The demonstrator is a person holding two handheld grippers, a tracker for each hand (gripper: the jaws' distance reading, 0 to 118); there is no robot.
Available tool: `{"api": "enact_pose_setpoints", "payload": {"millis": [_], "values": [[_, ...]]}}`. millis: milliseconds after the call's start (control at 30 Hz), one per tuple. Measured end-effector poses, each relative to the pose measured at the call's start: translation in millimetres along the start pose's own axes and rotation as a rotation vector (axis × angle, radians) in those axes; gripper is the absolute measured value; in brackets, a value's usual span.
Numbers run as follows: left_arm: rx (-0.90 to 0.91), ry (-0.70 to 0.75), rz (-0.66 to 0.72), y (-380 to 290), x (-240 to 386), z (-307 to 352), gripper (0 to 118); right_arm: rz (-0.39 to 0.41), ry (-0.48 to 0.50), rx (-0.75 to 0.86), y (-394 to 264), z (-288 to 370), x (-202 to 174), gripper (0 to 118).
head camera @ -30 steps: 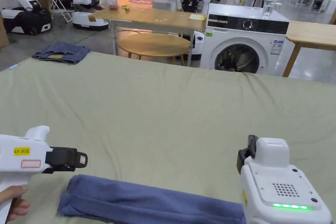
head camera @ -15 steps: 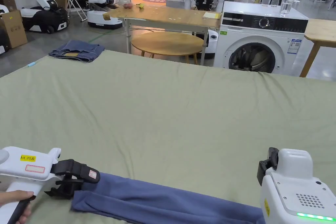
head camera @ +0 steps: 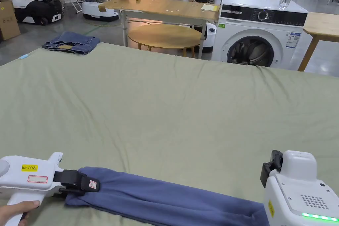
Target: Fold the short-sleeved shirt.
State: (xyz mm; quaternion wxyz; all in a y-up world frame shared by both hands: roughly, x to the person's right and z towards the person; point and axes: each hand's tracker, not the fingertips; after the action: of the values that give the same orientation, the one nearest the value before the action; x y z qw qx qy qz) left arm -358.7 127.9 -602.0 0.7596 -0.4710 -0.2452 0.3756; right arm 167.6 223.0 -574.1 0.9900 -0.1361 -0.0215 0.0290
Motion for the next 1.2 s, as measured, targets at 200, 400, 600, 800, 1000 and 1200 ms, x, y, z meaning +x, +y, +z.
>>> {"api": "enact_pose_setpoints", "payload": {"millis": [200,400,600,800,1000,1200], "values": [[0.024,0.027,-0.02,7,19,15,5,0.009,-0.006,-0.003,0,2,6,0],[0.07,0.057,-0.043,25,31,42,4,0.007,-0.01,0.0,3,3,11,0],[0.115,0.156,-0.02,38,38,87,4,0.005,-0.009,0.0,3,3,15,0],[0.1,0.364,-0.092,33,79,88,4,-0.005,0.004,-0.006,3,0,14,0],[0.047,0.344,-0.146,29,132,63,4,0.0,0.015,-0.003,5,2,13,0],[-0.074,0.144,-0.127,23,169,16,4,-0.009,0.014,-0.001,5,5,17,0]]}}
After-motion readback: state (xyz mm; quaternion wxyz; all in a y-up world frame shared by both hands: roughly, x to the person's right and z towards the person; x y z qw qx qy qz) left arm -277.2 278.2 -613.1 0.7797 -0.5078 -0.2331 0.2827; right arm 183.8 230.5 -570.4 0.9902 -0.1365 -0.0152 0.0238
